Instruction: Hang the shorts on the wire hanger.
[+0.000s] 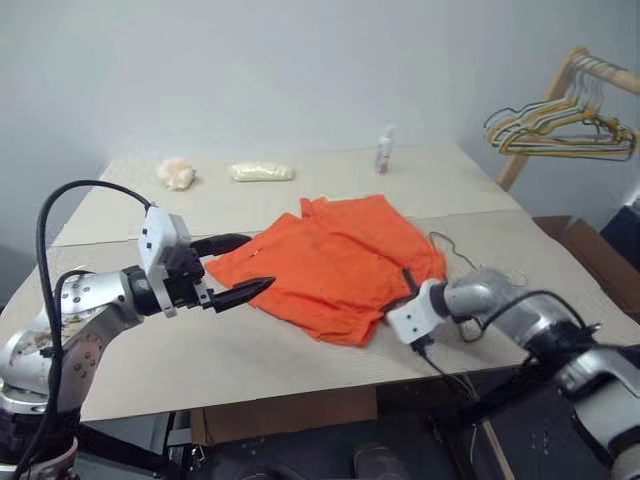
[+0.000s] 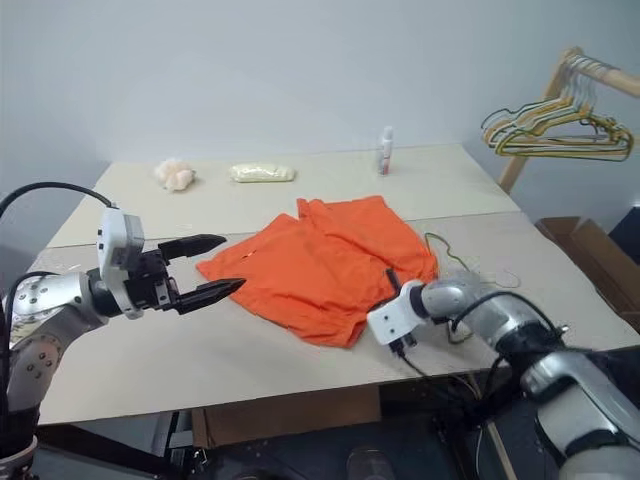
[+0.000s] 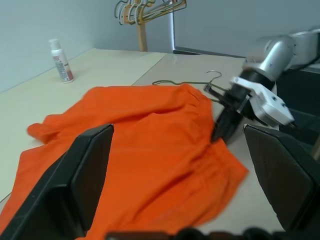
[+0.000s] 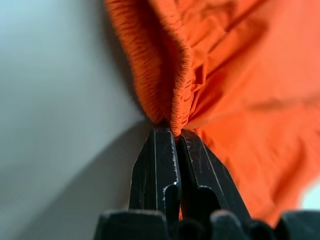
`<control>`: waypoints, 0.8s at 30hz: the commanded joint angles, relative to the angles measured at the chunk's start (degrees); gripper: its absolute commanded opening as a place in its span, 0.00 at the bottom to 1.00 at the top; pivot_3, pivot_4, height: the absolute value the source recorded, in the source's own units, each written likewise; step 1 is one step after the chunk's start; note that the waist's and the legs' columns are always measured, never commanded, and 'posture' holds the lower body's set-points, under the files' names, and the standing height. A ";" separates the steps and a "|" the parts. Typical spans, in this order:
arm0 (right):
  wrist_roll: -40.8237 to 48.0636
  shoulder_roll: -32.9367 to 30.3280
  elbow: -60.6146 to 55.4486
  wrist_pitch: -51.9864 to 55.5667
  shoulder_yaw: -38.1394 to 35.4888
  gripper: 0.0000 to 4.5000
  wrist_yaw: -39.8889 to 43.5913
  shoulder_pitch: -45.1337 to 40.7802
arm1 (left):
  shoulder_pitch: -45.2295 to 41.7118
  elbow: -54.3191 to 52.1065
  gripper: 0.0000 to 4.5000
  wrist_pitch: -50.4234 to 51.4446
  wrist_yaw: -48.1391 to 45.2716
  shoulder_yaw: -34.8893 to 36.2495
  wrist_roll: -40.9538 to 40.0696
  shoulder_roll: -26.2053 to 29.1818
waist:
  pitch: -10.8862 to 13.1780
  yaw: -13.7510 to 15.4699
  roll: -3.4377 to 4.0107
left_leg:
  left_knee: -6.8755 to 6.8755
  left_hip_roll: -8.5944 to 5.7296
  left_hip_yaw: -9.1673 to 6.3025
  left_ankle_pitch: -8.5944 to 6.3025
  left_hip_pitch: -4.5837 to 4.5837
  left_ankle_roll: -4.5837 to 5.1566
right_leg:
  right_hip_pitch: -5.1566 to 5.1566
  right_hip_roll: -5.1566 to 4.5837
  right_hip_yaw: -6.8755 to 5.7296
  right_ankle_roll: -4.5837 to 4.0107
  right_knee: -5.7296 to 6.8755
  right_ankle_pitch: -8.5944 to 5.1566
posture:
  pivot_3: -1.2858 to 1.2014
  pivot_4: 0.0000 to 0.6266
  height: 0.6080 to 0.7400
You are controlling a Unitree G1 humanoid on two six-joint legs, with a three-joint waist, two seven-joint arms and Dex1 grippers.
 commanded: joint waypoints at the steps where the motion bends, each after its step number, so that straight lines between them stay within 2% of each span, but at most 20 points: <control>1: -6.43 1.40 8.33 -6.91 -1.84 0.19 -6.69 -5.68 | -1.29 0.00 1.00 -1.76 -0.72 0.05 0.40 -0.10 | 0.00 -0.44 0.00 | 0.00 0.02 -0.02 -0.01 0.00 -0.02 | 0.00 0.03 0.00 -0.01 0.02 -0.01 | 0.45 0.00 1.00; 4: -11.96 0.62 12.40 -9.63 -1.33 0.42 -10.45 -7.88 | -1.33 -0.06 1.00 -1.89 -0.77 -0.09 0.42 -0.17 | 0.00 -0.85 0.00 | 0.00 0.01 -0.06 -0.01 -0.04 -0.02 | -0.02 0.00 0.01 -0.01 0.08 -0.01 | 0.45 0.00 1.00; 8: -6.00 -3.18 7.94 -7.85 -5.30 0.74 -2.61 -3.93 | -0.84 -0.57 1.00 -1.87 -0.60 0.02 0.28 -0.16 | 0.00 -0.62 0.00 | 0.03 -0.04 -0.15 -0.01 -0.09 -0.02 | 0.02 -0.13 -0.02 -0.01 0.08 -0.01 | 0.45 0.00 1.00; 10: 2.47 -6.70 -2.65 0.09 -9.05 0.90 5.25 2.13 | -0.54 -0.74 1.00 -1.84 -0.71 0.13 0.18 -0.05 | 0.01 -0.30 0.02 | 0.03 -0.02 -0.18 -0.01 -0.15 -0.01 | 0.03 -0.14 -0.04 -0.01 0.07 -0.01 | 0.45 0.00 1.00; 11: 9.39 -8.17 -12.75 9.71 -11.90 0.97 9.24 6.90 | -0.42 -0.71 1.00 -1.80 -0.80 0.15 0.16 0.04 | 0.01 -0.22 0.02 | 0.03 -0.02 -0.24 -0.01 -0.18 -0.01 | 0.03 -0.15 -0.07 -0.01 0.10 -0.01 | 0.45 0.00 1.00; 13: 17.77 -9.03 -28.77 26.41 -15.99 0.97 13.46 13.64 | -0.33 -0.69 1.00 -1.69 -0.90 0.08 0.10 0.17 | 0.01 0.15 0.04 | 0.05 0.04 -0.31 -0.02 -0.27 0.00 | 0.01 -0.15 -0.11 0.00 0.12 -0.01 | 0.44 0.00 1.00; 15: 20.11 -7.81 -41.01 40.11 -18.32 0.97 13.79 18.05 | -0.38 -0.68 1.00 -1.59 -0.98 -0.11 0.06 0.23 | 0.01 0.04 0.05 | 0.07 0.13 -0.30 -0.03 -0.21 -0.01 | 0.00 -0.10 0.00 0.00 0.08 -0.01 | 0.44 0.00 1.00; 17: 17.35 -3.00 -52.46 60.93 -17.30 0.97 11.35 20.05 | -0.73 -0.58 1.00 -1.44 -1.04 -0.48 0.03 0.19 | -0.02 0.23 0.08 | 0.05 0.13 -0.32 -0.04 -0.01 -0.02 | 0.07 0.03 0.10 0.01 0.13 -0.02 | 0.44 0.00 1.00; 19: 13.16 0.63 -59.74 75.76 -14.07 0.97 10.24 20.19 | -1.05 -0.53 1.00 -1.31 -1.04 -0.76 0.02 0.18 | -0.02 0.71 0.08 | 0.07 0.17 -0.37 -0.07 0.01 -0.08 | 0.04 0.17 0.13 0.01 0.15 -0.02 | 0.44 0.00 1.00; 24: 0.65 7.40 -62.20 92.16 -2.16 0.97 5.46 16.52 | -1.42 -0.49 1.00 -1.15 -0.99 -1.04 -0.05 0.25 | -0.02 2.23 0.07 | 0.18 -0.02 -0.41 -0.10 -0.43 -0.14 | -0.42 0.03 0.09 0.00 0.17 -0.01 | 0.44 0.00 1.00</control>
